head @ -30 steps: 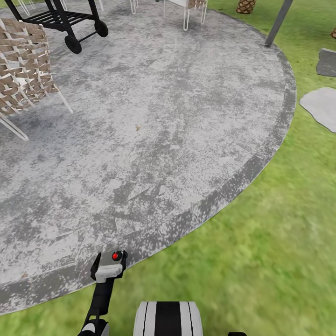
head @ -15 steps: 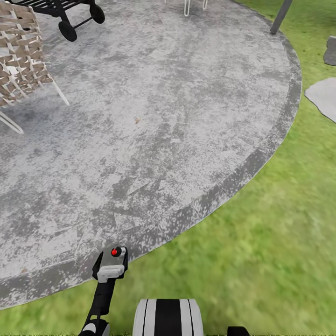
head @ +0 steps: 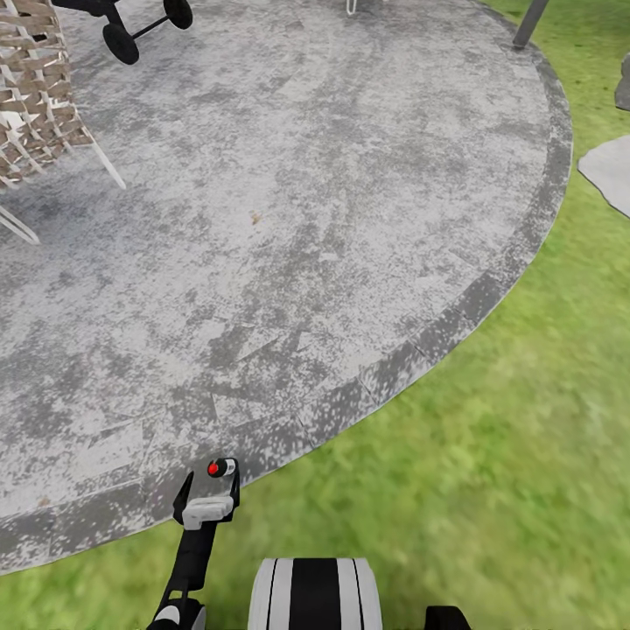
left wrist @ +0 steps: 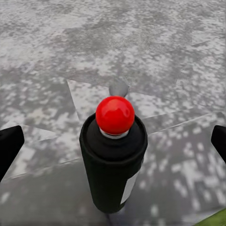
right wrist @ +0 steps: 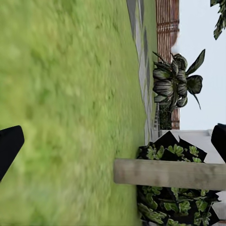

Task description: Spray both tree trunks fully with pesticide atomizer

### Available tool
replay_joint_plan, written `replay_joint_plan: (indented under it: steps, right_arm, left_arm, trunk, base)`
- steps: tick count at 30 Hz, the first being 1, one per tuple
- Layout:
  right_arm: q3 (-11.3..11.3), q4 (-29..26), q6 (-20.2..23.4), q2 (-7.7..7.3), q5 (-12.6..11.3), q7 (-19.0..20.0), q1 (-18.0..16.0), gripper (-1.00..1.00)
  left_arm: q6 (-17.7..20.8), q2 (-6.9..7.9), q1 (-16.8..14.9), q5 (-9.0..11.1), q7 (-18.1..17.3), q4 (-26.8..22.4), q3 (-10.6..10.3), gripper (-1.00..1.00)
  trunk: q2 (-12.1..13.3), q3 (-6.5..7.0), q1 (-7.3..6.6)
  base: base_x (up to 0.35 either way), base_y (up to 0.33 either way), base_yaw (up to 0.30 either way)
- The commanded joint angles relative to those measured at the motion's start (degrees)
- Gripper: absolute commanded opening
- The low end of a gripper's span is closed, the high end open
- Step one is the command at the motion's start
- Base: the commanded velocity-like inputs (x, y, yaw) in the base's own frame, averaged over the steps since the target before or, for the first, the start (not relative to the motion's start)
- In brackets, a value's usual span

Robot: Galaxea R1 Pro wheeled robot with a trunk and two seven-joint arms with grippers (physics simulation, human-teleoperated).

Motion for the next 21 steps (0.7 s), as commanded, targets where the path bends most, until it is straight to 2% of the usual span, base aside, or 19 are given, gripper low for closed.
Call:
replay_joint_plan:
  steps: [1, 8, 15, 21]
  right_arm:
    - [0.4, 0.0, -0.2, -0.02, -0.6, -0.1, 0.0, 1.0]
    - [0.7, 0.0, -0.2, -0.02, -0.4, 0.0, 0.0, 1.0]
    - [0.7, 0.0, -0.2, -0.02, -0.4, 0.0, 0.0, 1.0]
    - [0.7, -0.1, -0.2, -0.02, -0.4, 0.0, 0.0, 1.0]
  left_arm:
    - [-0.2, -0.08, 0.0, -0.4, -0.1, 0.0, 0.4, 1.0]
    - [-0.2, -0.06, 0.0, -0.4, -0.1, -0.1, 0.4, 1.0]
    - [-0.2, -0.08, 0.0, -0.4, -0.1, -0.1, 0.4, 1.0]
    - [-0.2, -0.07, 0.0, -0.4, -0.1, -0.2, 0.4, 1.0]
  trunk:
    - [0.0, -0.25, 0.02]
    - [0.0, -0.47, 0.04]
    - [-0.1, -2.02, 0.22]
    - [-0.2, -2.46, 0.28]
  base:
    - [0.0, 0.0, 0.0]
    - [0.0, 0.0, 0.0]
    - [0.0, 0.0, 0.0]
    - [0.0, 0.0, 0.0]
